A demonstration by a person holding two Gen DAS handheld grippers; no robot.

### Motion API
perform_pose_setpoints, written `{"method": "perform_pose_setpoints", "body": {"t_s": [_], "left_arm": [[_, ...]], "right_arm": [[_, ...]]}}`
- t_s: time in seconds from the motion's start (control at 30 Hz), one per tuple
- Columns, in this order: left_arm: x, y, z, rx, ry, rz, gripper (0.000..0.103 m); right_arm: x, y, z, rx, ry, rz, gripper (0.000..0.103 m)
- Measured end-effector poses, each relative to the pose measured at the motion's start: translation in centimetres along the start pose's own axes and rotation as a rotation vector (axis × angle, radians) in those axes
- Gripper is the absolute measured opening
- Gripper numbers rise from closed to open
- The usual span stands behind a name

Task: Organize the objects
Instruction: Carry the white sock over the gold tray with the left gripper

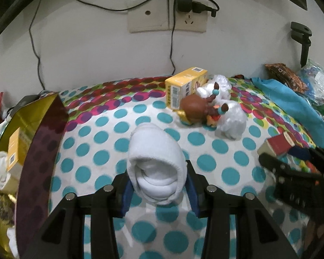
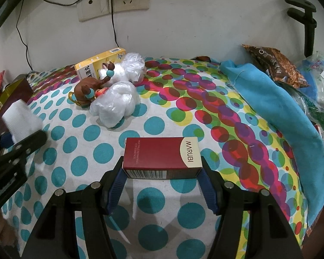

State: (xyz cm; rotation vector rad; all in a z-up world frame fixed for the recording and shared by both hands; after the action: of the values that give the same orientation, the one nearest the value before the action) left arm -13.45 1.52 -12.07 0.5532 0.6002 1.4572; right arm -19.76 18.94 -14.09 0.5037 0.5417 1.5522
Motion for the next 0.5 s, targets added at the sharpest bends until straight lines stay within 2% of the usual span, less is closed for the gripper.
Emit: {"method": "perform_pose_setpoints", "body": {"t_s": [0.27,0.5], "left_arm": [[-2.7,-2.0,3.2,-0.022,0.031,0.015,0.043],[-4.6,-3.0,7.1,0.013,0.097,0.012,0.043]], "right_arm": [[-0.1,0.0,0.0,0.000,-0.004,-0.001,0.060],[-0.2,0.0,0.0,0.000,-0.006,-0.003,0.061]]}}
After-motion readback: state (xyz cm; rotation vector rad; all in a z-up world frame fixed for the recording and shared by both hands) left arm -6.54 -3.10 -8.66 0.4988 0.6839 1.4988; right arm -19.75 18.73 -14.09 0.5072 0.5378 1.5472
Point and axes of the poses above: each gripper's, at about its wrist camera, not at the fingertips, and z roughly against the way its jaws point, x to its right, y to its top, the point moved 6 cm from there along -z, roughly the way its jaws point, and after that the axes turned 1 degree about -z, right-handed, at the moved point
